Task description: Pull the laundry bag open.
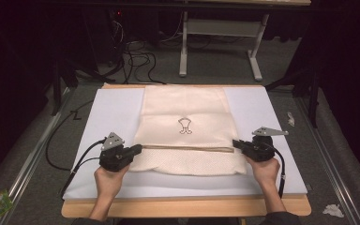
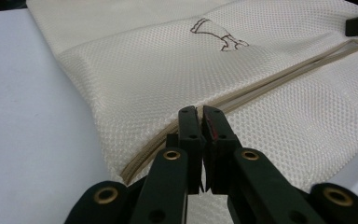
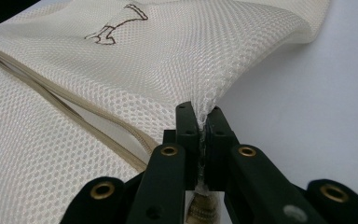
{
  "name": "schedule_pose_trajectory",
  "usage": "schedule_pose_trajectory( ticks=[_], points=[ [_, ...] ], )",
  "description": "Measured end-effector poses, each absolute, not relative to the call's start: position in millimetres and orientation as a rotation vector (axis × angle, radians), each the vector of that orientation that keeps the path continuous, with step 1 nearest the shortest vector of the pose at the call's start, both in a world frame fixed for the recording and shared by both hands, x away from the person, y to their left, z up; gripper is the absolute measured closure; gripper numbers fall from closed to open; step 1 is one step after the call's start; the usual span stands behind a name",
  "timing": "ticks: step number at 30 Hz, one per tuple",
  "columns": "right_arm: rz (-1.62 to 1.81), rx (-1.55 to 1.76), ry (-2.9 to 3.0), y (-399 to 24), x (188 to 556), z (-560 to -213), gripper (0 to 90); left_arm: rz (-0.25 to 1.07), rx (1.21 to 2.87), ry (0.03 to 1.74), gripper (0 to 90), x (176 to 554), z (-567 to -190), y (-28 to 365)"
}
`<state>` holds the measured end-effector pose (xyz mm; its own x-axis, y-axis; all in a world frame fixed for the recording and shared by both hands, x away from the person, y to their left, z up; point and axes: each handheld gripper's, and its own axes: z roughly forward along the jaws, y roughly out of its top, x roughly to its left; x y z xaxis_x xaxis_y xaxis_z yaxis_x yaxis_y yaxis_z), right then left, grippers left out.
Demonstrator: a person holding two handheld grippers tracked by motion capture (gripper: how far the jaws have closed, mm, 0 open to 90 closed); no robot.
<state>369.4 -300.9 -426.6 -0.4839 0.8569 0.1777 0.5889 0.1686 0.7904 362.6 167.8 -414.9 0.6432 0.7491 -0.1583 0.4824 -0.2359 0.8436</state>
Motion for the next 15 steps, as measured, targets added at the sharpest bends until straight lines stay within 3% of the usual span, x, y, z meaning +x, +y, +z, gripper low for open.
schedule_pose_trajectory(
  ticks=[15],
  points=[
    [1.193, 1.367, 2.150, -302, 370, -422, 88.1, 0.360, 1.858, 1.012, 87.1, 362, -414, 183]
  ],
)
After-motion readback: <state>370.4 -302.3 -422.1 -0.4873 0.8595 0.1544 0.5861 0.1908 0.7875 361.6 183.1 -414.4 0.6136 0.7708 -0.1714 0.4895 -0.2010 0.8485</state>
